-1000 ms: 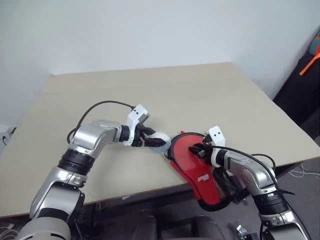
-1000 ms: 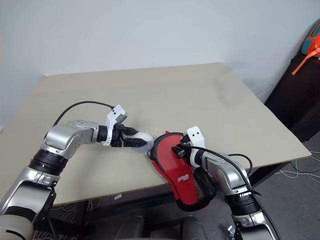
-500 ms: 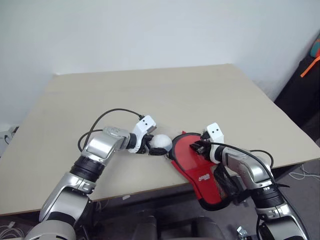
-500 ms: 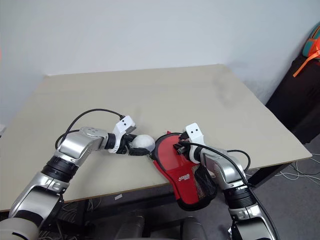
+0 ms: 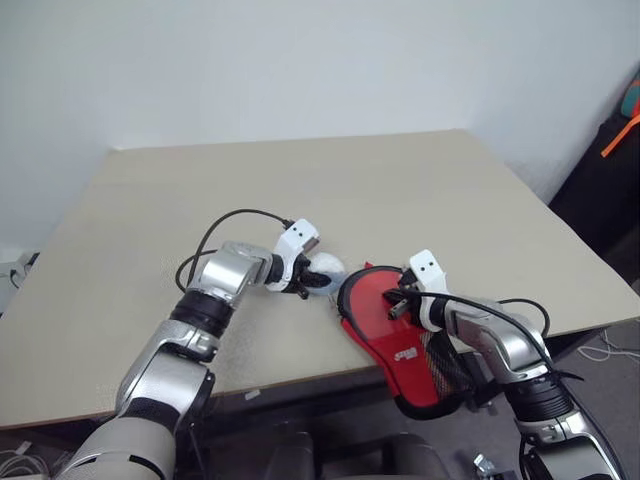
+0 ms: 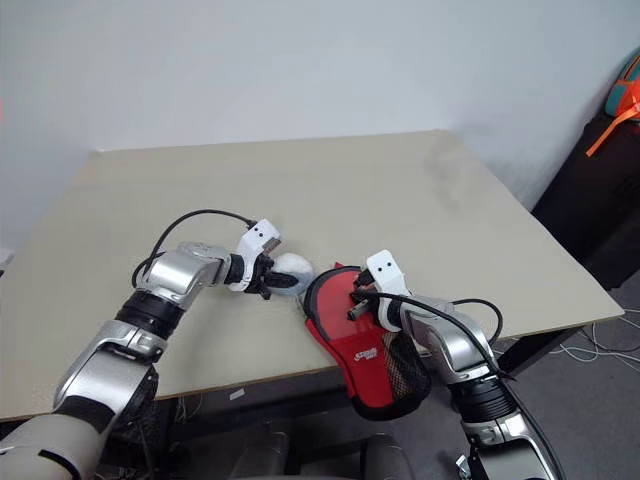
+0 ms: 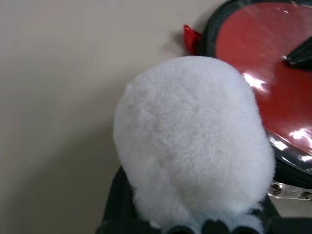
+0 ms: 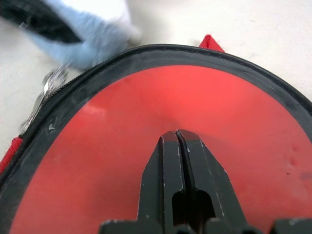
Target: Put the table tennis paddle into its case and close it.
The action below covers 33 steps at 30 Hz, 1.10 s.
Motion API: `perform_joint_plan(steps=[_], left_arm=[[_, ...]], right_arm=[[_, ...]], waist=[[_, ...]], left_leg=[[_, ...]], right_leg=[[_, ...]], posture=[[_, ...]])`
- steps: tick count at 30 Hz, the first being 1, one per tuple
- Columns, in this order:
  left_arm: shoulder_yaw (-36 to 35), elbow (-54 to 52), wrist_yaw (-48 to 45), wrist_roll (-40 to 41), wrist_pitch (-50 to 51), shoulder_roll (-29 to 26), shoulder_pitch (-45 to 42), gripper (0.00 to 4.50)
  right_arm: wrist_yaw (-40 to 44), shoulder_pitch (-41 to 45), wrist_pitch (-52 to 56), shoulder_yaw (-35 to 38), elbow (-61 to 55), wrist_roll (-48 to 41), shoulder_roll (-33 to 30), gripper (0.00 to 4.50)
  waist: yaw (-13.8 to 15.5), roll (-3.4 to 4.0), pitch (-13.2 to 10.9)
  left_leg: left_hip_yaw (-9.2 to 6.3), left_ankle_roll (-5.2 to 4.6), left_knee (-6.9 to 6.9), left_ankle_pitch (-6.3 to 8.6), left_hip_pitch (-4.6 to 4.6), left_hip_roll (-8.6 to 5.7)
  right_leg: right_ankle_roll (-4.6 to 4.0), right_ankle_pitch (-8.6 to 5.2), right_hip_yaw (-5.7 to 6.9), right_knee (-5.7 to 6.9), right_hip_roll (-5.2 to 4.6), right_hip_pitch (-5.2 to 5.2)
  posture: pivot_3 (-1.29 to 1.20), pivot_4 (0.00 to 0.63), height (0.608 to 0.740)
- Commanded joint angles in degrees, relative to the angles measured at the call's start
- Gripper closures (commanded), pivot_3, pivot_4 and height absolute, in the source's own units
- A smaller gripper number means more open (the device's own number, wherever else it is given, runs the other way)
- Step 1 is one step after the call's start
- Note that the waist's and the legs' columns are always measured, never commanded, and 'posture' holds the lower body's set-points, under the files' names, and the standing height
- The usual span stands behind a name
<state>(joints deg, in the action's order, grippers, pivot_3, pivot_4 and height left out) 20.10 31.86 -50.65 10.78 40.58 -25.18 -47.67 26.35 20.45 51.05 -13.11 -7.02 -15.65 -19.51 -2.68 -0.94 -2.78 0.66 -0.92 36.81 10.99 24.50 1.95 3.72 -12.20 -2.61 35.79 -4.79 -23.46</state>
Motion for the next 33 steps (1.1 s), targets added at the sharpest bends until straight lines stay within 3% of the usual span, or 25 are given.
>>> perform_joint_plan(steps=[1,18,28,33], left_arm=[[-2.6,6.9,3.3,-3.4,-5.8,2.0,-6.7,3.91],[-10.3,38.8,17.3,-9.1,-28.1,17.8,-25.6,4.05],[-12.9,42.6,21.0,-12.1,-33.8,26.7,-27.9,4.05],[-13.1,42.0,17.4,-12.9,-35.1,31.4,-27.6,4.05]], right_arm=[[0.4,-1.6,2.8,-2.1,0.9,0.8,-0.5,4.50],[-0.4,-4.1,3.9,-2.8,-2.7,1.1,0.1,4.50],[-1.6,-6.2,4.8,-2.3,-5.3,1.3,-0.1,4.50],[-2.0,-7.0,5.2,-2.3,-6.2,1.7,0.1,4.50]], waist=[[0.0,-0.03,0.0],[0.1,-0.12,0.0],[0.2,-0.13,0.0],[0.7,-0.13,0.0]], left_leg=[[-0.01,0.00,0.02,0.00,0.00,0.00],[0.00,-0.01,0.03,0.01,0.06,0.00],[0.01,0.00,0.05,0.02,0.07,-0.01],[0.02,0.00,0.06,0.02,0.07,-0.01]], right_leg=[[0.00,0.00,0.02,-0.01,0.00,-0.01],[0.16,0.08,0.03,-0.03,0.00,0.00],[0.18,0.09,0.03,-0.05,-0.01,0.02],[0.18,0.09,0.03,-0.05,-0.02,0.02]], posture=[[0.00,0.000,0.740],[0.00,0.000,0.740],[0.00,0.000,0.740],[0.00,0.000,0.740]])
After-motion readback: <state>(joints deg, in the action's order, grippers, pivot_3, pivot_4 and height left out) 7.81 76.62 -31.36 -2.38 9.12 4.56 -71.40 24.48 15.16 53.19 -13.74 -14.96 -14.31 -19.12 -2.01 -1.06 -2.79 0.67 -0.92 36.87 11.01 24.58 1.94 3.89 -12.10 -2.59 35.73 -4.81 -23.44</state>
